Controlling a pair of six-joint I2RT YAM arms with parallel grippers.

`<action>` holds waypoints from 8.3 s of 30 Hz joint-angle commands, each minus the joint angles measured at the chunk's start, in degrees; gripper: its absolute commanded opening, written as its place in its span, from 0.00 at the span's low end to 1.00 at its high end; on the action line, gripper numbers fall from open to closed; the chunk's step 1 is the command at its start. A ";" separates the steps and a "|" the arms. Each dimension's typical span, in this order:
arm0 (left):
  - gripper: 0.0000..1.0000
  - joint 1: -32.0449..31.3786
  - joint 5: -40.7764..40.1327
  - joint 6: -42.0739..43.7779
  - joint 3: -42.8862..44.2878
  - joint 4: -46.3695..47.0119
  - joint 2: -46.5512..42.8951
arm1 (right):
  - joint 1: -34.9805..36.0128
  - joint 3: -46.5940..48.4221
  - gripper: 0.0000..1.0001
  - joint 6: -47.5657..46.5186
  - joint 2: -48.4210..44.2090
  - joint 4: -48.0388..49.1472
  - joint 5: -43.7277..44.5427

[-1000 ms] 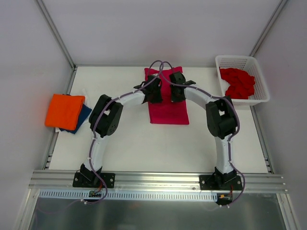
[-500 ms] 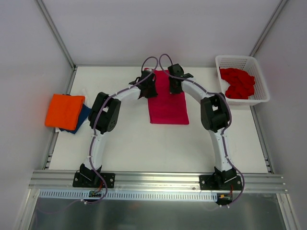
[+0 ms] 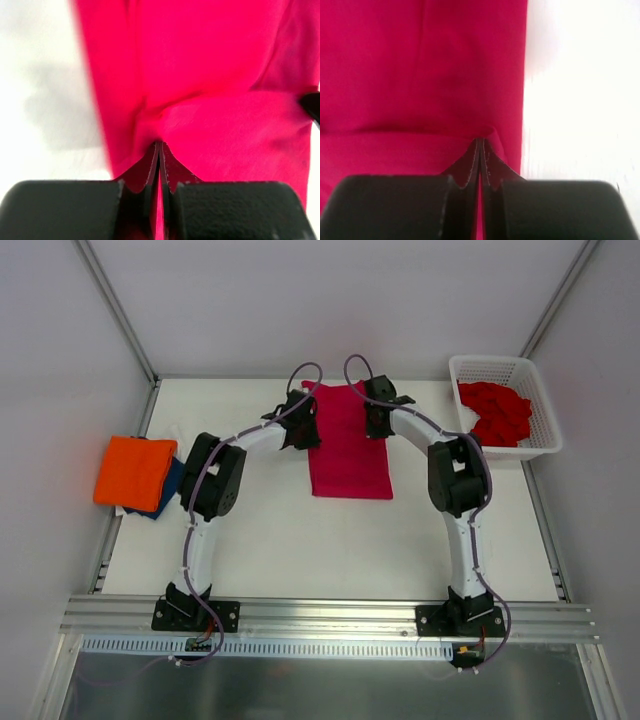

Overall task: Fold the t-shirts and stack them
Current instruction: Fold the tshirt

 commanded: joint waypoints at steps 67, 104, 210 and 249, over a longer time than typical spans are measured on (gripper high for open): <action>0.00 -2.88 -5.72 -2.87 -7.37 -7.07 -5.37 | 35.26 -55.61 0.01 23.73 -32.68 22.51 -5.79; 0.53 -8.42 -10.29 -5.59 -40.68 -0.76 -35.88 | 9.95 -61.85 0.61 16.08 -46.39 19.17 -2.88; 0.33 0.99 12.48 -12.45 -60.28 36.26 -31.39 | 9.07 -67.57 0.55 20.48 -37.96 31.21 -10.44; 0.00 -7.87 0.71 -13.59 -71.71 16.67 -60.01 | 22.41 -75.30 0.00 25.48 -55.00 16.28 0.62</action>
